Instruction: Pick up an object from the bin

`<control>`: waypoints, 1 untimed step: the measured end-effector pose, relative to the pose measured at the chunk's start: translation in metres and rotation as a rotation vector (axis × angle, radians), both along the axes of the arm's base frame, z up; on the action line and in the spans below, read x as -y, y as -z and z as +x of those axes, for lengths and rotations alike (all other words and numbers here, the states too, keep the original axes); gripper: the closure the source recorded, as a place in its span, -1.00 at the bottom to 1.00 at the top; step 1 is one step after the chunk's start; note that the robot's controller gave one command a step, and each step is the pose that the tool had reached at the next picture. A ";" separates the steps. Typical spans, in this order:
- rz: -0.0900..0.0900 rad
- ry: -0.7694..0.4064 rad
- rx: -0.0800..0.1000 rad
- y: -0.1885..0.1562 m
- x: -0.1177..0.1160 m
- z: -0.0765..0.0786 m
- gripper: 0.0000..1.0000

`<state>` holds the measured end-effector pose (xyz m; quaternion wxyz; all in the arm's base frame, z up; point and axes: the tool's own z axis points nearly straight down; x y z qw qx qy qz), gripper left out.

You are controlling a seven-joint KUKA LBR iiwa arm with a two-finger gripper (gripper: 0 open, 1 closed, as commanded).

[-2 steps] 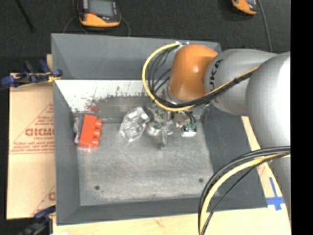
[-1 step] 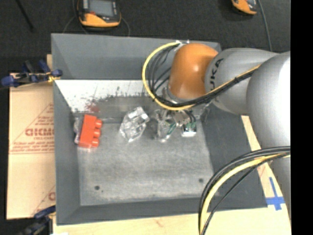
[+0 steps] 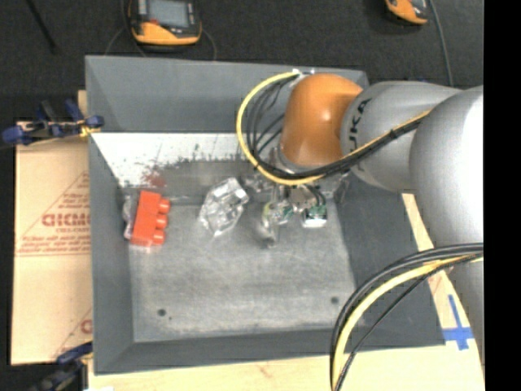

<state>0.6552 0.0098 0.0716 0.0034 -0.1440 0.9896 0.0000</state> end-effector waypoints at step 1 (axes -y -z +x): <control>-0.004 -0.033 -0.004 0.000 0.046 -0.008 -1.00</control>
Offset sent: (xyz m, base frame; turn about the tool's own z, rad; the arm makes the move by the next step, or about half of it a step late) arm -0.0086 -0.0416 -0.0016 -0.0389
